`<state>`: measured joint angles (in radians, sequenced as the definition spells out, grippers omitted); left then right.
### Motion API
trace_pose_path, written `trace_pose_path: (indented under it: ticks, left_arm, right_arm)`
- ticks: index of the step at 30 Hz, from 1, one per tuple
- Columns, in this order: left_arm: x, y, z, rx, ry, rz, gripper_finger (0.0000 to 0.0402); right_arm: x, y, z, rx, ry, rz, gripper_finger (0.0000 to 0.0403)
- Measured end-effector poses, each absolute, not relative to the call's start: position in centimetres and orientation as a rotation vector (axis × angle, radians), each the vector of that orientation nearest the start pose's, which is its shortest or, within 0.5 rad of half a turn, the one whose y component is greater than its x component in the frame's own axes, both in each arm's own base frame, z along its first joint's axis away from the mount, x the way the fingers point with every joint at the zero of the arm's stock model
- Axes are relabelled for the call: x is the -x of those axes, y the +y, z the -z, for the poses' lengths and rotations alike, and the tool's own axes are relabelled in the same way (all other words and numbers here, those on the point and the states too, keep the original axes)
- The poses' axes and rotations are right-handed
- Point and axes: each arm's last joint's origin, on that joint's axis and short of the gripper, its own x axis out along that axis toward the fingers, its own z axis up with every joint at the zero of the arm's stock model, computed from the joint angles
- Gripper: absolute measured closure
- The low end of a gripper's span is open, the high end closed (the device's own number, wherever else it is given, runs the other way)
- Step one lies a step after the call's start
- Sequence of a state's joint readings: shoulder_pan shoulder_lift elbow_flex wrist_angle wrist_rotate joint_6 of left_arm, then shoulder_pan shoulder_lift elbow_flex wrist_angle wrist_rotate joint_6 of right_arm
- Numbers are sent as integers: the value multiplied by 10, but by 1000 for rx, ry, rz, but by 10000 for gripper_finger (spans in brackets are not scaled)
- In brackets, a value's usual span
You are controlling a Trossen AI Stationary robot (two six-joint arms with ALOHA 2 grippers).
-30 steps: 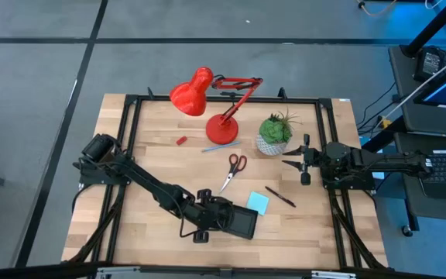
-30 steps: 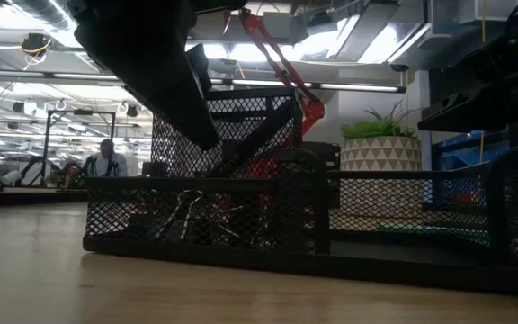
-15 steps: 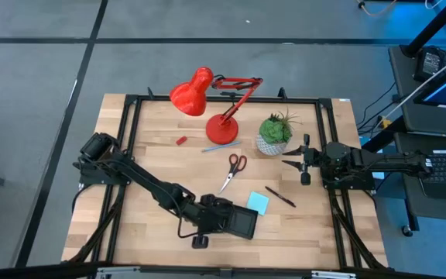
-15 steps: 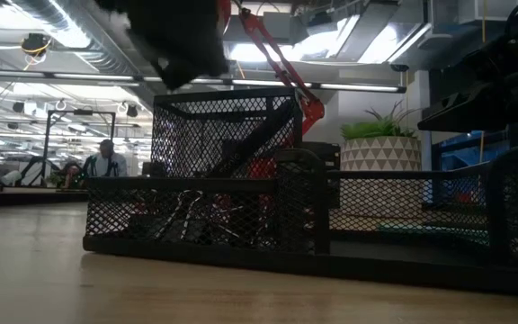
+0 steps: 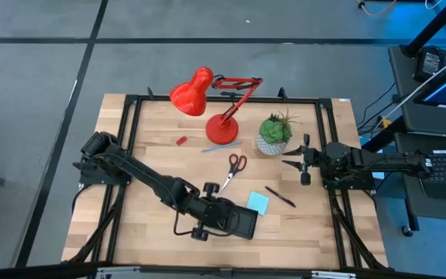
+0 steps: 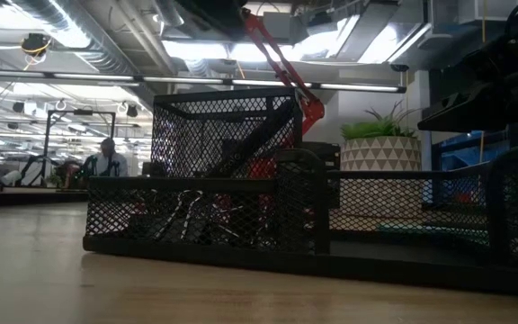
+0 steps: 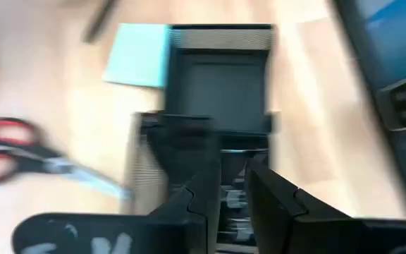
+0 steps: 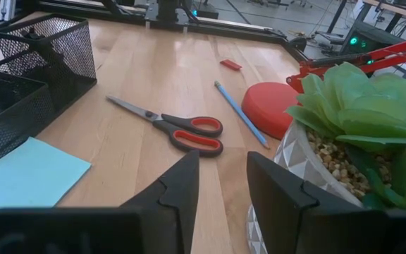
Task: Pick and place office supplies into organizer
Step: Put the light blue pencil into the black desk organizer
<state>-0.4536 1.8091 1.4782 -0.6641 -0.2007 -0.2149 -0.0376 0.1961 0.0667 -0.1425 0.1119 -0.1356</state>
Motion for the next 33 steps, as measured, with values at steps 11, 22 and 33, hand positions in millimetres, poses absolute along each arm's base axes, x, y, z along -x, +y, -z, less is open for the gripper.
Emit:
trace_pose_path:
  ticks: [11, 22, 33]
  left_arm:
    - [-353, -112, -254, -363, 1077, -146, 341]
    - [-364, -42, -253, -267, 1181, -143, 341]
    - [-317, 18, -232, -189, 1027, -254, 341]
  right_arm:
    - [-105, -7, -157, 148, 282, 129, 280]
    - [-105, -7, -157, 148, 282, 129, 280]
    - [-105, -7, -156, 119, 290, 124, 280]
